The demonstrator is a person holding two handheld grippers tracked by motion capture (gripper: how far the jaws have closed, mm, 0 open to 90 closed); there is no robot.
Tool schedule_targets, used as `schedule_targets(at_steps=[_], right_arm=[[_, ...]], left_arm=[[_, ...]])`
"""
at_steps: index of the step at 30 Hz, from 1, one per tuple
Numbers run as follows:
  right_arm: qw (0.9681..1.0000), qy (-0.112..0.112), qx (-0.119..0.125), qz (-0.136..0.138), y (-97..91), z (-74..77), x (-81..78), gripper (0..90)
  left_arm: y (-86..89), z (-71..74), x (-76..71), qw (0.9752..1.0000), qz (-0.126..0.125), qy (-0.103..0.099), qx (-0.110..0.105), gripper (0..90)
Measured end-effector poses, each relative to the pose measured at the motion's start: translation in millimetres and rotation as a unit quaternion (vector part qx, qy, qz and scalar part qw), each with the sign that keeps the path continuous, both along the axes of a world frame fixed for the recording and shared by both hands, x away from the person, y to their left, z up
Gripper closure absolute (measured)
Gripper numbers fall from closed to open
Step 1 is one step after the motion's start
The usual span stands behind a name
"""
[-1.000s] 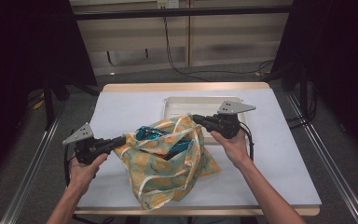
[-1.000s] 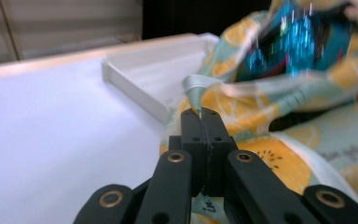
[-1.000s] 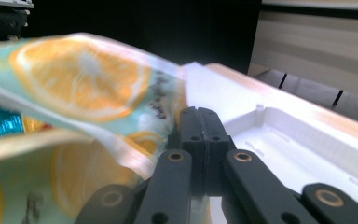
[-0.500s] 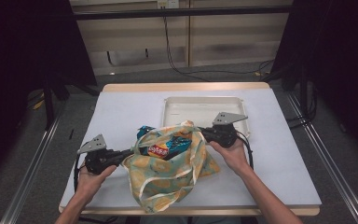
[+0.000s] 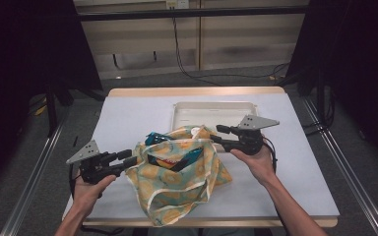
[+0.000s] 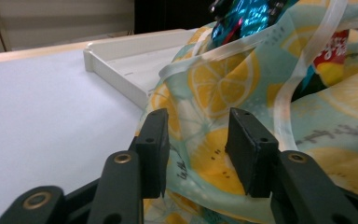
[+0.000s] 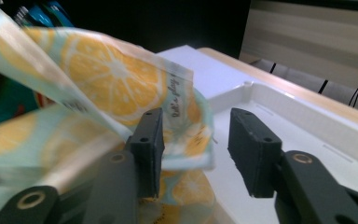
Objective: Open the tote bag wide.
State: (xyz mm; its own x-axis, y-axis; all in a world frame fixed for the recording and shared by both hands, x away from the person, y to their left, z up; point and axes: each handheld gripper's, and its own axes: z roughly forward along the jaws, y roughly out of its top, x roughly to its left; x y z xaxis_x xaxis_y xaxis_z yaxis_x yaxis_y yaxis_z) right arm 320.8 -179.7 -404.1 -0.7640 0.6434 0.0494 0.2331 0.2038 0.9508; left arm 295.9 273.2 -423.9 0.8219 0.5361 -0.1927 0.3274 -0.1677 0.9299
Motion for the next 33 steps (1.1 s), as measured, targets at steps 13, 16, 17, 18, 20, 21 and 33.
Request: schedule_targets(at_steps=[13,16,17,18,20,21,33], right_arm=[[0.9981,-0.035,0.013,0.049,-2.8,23.9,-35.8,55.8],[0.9982,-0.043,-0.001,0.041,2.7,20.7,-31.6,50.3],[0.9982,-0.043,-0.001,0.041,2.7,20.7,-31.6,50.3],[0.9984,-0.042,0.001,0.036,3.3,20.6,-28.7,49.0],[0.9984,-0.049,0.003,0.027,5.8,22.0,-21.4,45.7],[0.9981,-0.052,0.008,0.032,7.0,23.4,-18.2,46.0],[0.996,-0.049,0.033,0.067,30.5,34.6,7.6,89.2]], left_arm=[[1.6,25.4,-20.4,0.9986,-0.009,-0.051,-0.013,57.9],[-6.5,29.8,-19.5,0.9983,-0.021,-0.053,-0.014,52.7],[-9.1,31.8,-19.1,0.998,-0.021,-0.058,-0.01,52.7],[-11.8,34.3,-18.8,0.9978,-0.023,-0.062,-0.006,51.1],[-16.2,36.9,-17.4,0.9978,-0.023,-0.062,-0.003,46.7],[-18.2,37.2,-16.0,0.9977,-0.024,-0.064,0.001,45.0],[-35.2,19.4,-9.6,0.9973,-0.057,-0.039,0.025,32.1]])
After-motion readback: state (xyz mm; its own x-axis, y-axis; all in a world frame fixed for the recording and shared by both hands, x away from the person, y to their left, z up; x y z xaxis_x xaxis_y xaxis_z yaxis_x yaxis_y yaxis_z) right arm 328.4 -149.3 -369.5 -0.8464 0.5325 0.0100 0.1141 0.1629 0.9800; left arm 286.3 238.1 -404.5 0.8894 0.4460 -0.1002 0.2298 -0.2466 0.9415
